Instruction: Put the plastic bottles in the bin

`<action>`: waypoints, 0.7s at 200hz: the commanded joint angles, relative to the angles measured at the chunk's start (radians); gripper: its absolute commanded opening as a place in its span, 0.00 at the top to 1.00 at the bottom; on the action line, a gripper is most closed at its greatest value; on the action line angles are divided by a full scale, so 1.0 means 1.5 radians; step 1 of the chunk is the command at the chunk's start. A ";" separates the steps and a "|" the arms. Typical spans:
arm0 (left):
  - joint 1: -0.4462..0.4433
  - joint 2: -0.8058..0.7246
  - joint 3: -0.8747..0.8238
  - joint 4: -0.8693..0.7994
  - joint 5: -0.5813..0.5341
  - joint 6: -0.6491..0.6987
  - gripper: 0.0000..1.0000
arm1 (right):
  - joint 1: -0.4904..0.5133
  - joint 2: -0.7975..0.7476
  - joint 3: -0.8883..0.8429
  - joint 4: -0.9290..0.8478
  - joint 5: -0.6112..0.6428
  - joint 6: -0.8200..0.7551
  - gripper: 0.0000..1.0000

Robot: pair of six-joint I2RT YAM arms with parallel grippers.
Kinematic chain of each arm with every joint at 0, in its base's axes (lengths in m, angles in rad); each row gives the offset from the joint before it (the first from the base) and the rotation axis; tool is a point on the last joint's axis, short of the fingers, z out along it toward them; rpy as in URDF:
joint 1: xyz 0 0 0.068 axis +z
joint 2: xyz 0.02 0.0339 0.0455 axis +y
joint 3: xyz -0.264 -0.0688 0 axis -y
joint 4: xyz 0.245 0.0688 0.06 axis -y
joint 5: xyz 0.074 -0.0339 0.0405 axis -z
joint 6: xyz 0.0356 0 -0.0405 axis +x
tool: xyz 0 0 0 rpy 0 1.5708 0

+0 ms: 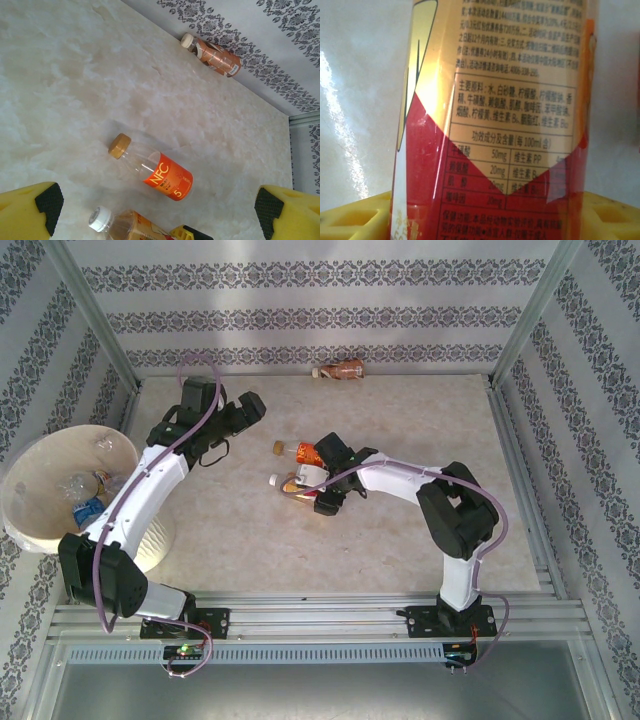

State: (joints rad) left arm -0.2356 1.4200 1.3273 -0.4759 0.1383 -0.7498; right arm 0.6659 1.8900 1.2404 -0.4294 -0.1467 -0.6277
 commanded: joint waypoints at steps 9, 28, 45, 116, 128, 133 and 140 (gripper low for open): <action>0.004 -0.031 -0.017 0.063 0.018 0.019 0.00 | -0.003 -0.085 -0.031 0.049 -0.036 0.035 0.41; 0.010 -0.056 -0.042 0.106 0.039 0.032 0.00 | -0.016 -0.126 -0.048 0.094 -0.071 0.074 0.45; 0.013 -0.084 -0.065 0.151 0.063 0.045 0.00 | -0.034 -0.152 -0.057 0.135 -0.102 0.126 0.46; 0.012 -0.134 -0.124 0.294 0.184 0.058 0.00 | -0.123 -0.205 -0.094 0.357 -0.265 0.418 0.56; 0.013 -0.118 -0.113 0.300 0.235 0.055 0.00 | -0.123 -0.209 -0.095 0.376 -0.280 0.443 0.55; 0.012 -0.109 -0.107 0.300 0.254 0.051 0.00 | -0.123 -0.211 -0.097 0.388 -0.286 0.454 0.55; 0.012 -0.096 -0.098 0.301 0.276 0.046 0.00 | -0.122 -0.214 -0.103 0.411 -0.290 0.474 0.54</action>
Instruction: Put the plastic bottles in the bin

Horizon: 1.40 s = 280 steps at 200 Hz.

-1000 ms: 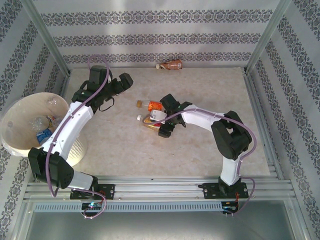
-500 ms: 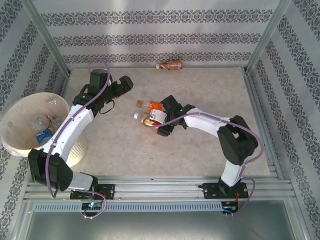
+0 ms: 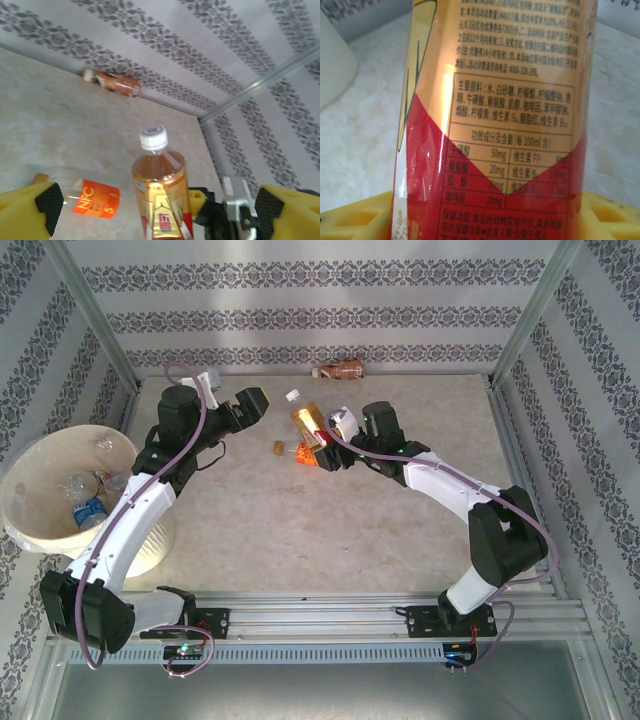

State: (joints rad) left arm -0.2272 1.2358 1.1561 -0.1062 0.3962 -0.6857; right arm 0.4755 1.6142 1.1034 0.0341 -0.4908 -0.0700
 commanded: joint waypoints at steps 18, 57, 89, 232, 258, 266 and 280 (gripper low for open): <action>0.003 0.053 0.018 0.071 0.129 -0.008 0.00 | 0.009 -0.034 -0.030 0.179 -0.064 0.160 0.54; -0.014 0.083 0.021 0.096 0.134 -0.023 0.00 | 0.037 -0.030 -0.022 0.205 -0.046 0.171 0.52; -0.045 0.085 0.018 0.132 0.127 -0.006 0.00 | 0.056 -0.019 -0.004 0.197 -0.044 0.163 0.51; -0.089 0.170 0.127 -0.072 0.004 0.052 0.09 | 0.114 0.001 0.098 0.053 0.011 0.046 0.46; -0.090 0.161 0.112 -0.053 -0.008 0.041 0.25 | 0.117 0.004 0.104 0.044 0.017 0.051 0.44; -0.090 0.161 0.111 -0.047 -0.001 0.039 0.29 | 0.118 0.004 0.105 0.042 0.019 0.054 0.42; -0.089 0.161 0.112 -0.049 0.000 0.039 0.34 | 0.117 0.003 0.107 0.041 0.020 0.058 0.39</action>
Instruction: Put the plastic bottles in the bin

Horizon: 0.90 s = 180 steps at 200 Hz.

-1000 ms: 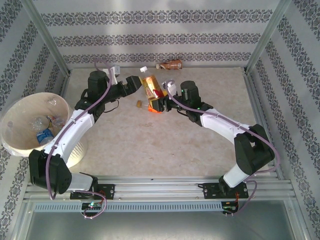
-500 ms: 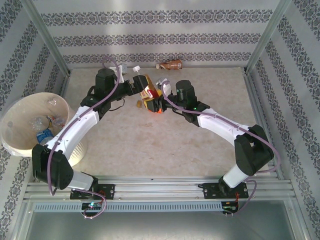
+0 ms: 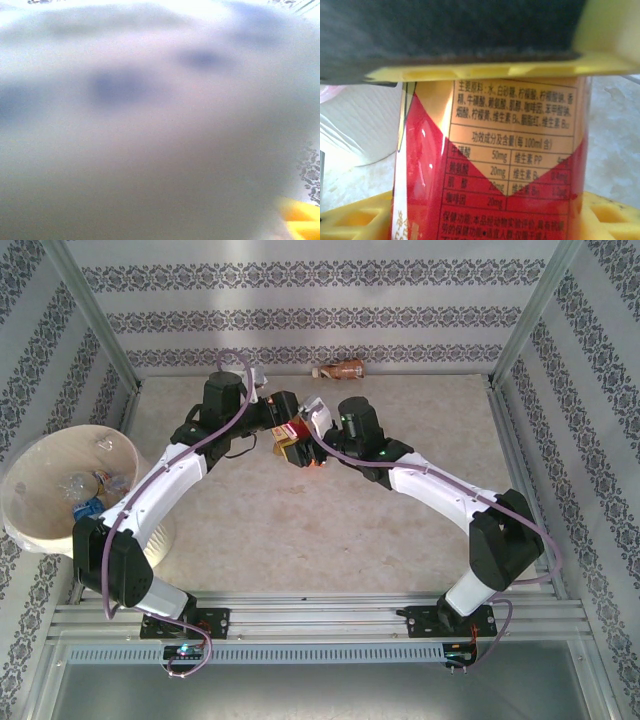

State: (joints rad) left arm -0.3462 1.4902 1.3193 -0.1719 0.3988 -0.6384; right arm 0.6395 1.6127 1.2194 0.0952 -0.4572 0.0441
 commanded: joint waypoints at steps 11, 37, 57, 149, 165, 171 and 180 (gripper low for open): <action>-0.010 -0.013 0.003 -0.010 -0.009 0.011 0.36 | 0.007 0.002 0.031 -0.001 -0.002 -0.014 0.34; -0.008 -0.027 0.002 -0.019 -0.035 0.010 0.39 | 0.004 -0.009 0.028 -0.005 -0.025 -0.017 0.10; -0.005 -0.037 0.006 -0.030 -0.046 0.011 0.41 | 0.001 -0.021 0.022 -0.010 -0.035 -0.023 0.02; 0.028 -0.108 0.043 -0.165 -0.189 0.052 0.43 | -0.081 -0.140 -0.054 0.059 0.033 0.057 0.02; 0.030 -0.121 0.069 -0.215 -0.241 0.085 0.43 | -0.110 -0.156 -0.090 0.121 0.040 0.115 0.02; 0.031 -0.126 0.081 -0.231 -0.260 0.097 0.43 | -0.121 -0.158 -0.101 0.143 0.039 0.138 0.02; 0.031 -0.135 0.097 -0.257 -0.288 0.116 0.43 | -0.137 -0.160 -0.114 0.167 0.032 0.168 0.02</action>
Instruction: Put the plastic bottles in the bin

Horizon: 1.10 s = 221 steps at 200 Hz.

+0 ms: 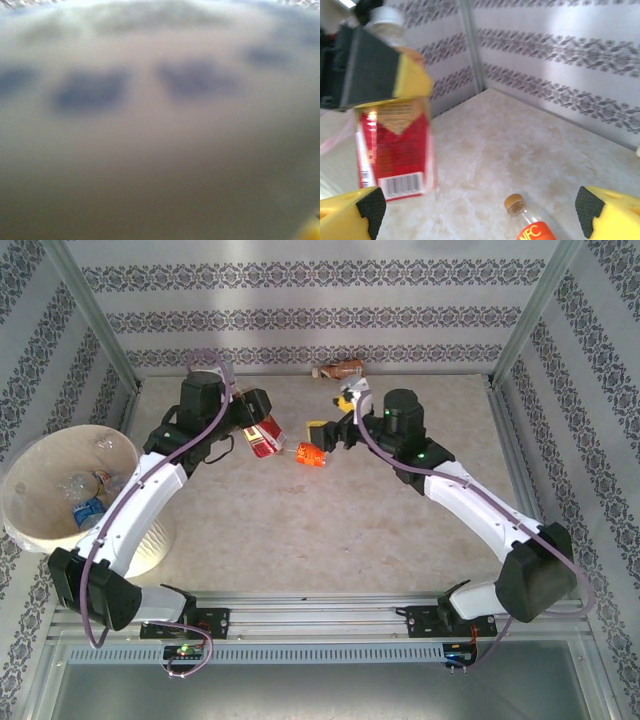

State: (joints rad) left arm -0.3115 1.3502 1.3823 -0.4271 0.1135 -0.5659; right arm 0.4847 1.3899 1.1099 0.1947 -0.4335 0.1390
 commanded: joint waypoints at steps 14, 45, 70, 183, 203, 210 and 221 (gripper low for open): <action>0.009 -0.055 0.080 -0.122 -0.147 0.095 0.43 | -0.053 -0.011 -0.055 0.131 0.004 0.143 0.02; 0.011 -0.082 0.126 -0.195 -0.261 0.149 0.43 | -0.068 -0.007 -0.072 0.178 -0.015 0.173 0.02; 0.011 -0.102 0.171 -0.258 -0.367 0.190 0.43 | -0.068 0.003 -0.065 0.176 -0.021 0.176 0.02; 0.110 -0.123 0.229 -0.376 -0.678 0.321 0.42 | -0.068 0.020 -0.061 0.197 0.023 0.179 0.02; 0.186 -0.111 0.232 -0.410 -0.665 0.310 0.42 | -0.068 0.021 -0.059 0.197 0.024 0.178 0.02; 0.211 -0.110 0.231 -0.419 -0.659 0.306 0.42 | -0.068 0.024 -0.057 0.198 0.025 0.178 0.02; 0.246 -0.108 0.226 -0.428 -0.654 0.305 0.42 | -0.068 0.024 -0.055 0.194 0.026 0.177 0.02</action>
State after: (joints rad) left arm -0.0376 1.1835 1.7252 -0.9817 -0.8467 -0.1188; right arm 0.3820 1.4174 1.0084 0.4496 -0.4076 0.3954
